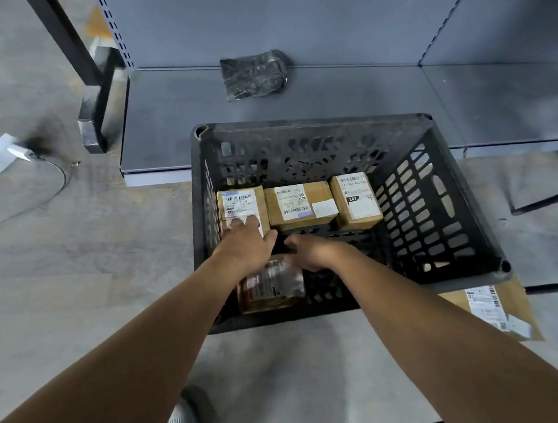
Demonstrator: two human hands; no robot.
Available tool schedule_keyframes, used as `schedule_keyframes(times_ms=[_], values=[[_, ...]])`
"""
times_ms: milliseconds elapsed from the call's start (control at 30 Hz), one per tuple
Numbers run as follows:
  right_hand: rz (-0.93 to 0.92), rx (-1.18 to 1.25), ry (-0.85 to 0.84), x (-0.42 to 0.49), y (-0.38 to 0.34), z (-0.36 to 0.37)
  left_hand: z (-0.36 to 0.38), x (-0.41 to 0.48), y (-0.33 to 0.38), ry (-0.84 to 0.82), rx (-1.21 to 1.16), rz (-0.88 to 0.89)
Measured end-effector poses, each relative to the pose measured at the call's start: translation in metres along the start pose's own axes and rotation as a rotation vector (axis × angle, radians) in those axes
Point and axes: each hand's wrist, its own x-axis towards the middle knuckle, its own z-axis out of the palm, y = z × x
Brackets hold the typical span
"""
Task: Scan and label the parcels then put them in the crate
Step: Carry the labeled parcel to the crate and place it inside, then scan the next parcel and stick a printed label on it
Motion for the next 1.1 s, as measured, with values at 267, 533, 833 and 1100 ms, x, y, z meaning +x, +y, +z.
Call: schedule_keyframes(times_ms=[267, 533, 833, 1100], values=[[0.019, 0.149, 0.05, -0.177, -0.033, -0.083, -0.115, -0.127, 0.071, 0.036, 0.103, -0.022], [-0.051, 0.114, 0.386, -0.417, -0.124, -0.191, -0.286, -0.334, 0.155, 0.12, 0.098, -0.101], [-0.313, 0.067, 0.381, -0.582, -0.241, -0.237, -0.408, -0.506, 0.175, 0.406, 0.04, -0.206], [-0.541, -0.051, 0.484, -0.616, -0.386, -0.241, -0.502, -0.559, 0.088, 0.573, -0.072, -0.314]])
